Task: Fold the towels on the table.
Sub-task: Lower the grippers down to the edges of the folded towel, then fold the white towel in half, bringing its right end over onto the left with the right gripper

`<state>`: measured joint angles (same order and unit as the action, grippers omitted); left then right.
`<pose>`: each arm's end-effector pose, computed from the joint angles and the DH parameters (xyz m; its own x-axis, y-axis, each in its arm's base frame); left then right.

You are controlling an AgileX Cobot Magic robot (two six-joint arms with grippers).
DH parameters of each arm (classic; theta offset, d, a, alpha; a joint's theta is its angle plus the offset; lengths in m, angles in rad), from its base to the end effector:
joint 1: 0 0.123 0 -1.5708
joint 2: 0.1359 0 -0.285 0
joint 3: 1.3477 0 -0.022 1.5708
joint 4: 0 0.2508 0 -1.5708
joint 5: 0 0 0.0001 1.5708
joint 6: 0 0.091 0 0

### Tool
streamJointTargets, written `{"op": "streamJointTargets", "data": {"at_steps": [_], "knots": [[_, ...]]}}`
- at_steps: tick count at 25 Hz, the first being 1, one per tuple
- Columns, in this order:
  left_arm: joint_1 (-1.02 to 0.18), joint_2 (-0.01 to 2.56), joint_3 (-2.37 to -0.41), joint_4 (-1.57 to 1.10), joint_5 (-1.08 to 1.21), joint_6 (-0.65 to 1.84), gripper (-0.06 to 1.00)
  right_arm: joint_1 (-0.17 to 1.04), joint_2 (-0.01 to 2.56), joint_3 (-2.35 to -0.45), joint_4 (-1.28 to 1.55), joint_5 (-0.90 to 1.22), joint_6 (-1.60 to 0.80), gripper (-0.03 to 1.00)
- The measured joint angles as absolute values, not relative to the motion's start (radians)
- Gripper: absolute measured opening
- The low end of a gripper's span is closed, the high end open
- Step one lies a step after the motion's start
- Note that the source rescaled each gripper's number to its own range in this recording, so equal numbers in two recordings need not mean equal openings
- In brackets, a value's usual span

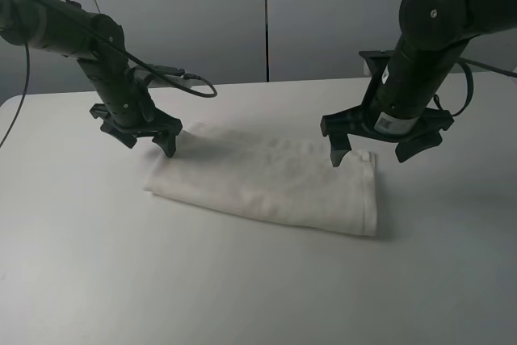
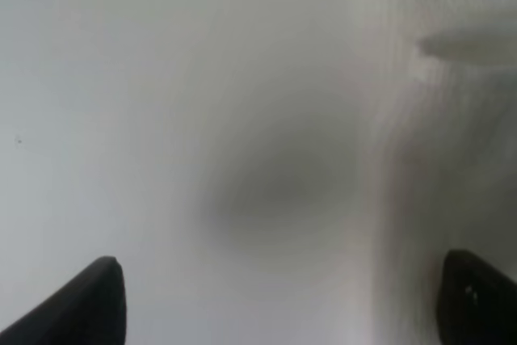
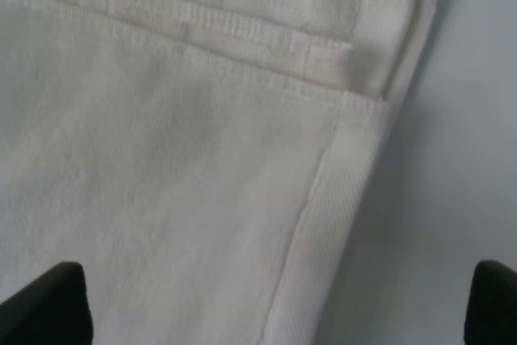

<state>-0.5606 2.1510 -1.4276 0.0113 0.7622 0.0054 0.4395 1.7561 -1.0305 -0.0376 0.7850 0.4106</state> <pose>0.3539 -0.2213 0.1170 -0.8271 0.5353 -0.1715 0.5418 0.8404 0.0100 0.2886 0.1330 0.1716 -0.9879 -0.0507 -0.1463 -0.0557 0.9980 0.0308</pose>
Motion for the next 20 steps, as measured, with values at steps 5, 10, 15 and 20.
{"op": "streamJointTargets", "data": {"at_steps": [5, 10, 15, 20], "knots": [[-0.561, 2.186, -1.429, 0.02, 0.762, 0.007, 0.99, 0.412, 1.785, -1.03, 0.0, 0.77, 0.411, 1.0], [-0.561, 2.196, -1.436, 0.02, 0.762, 0.007, 0.99, 0.408, 1.839, -1.03, 0.013, 0.768, 0.411, 1.0], [-0.561, 2.198, -1.437, 0.02, 0.762, 0.021, 0.99, 0.408, 1.901, -1.032, 0.013, 0.759, 0.416, 1.0], [-0.561, 2.198, -1.437, 0.02, 0.762, 0.022, 0.99, 0.408, 1.949, -1.032, 0.021, 0.717, 0.426, 1.0]]}}
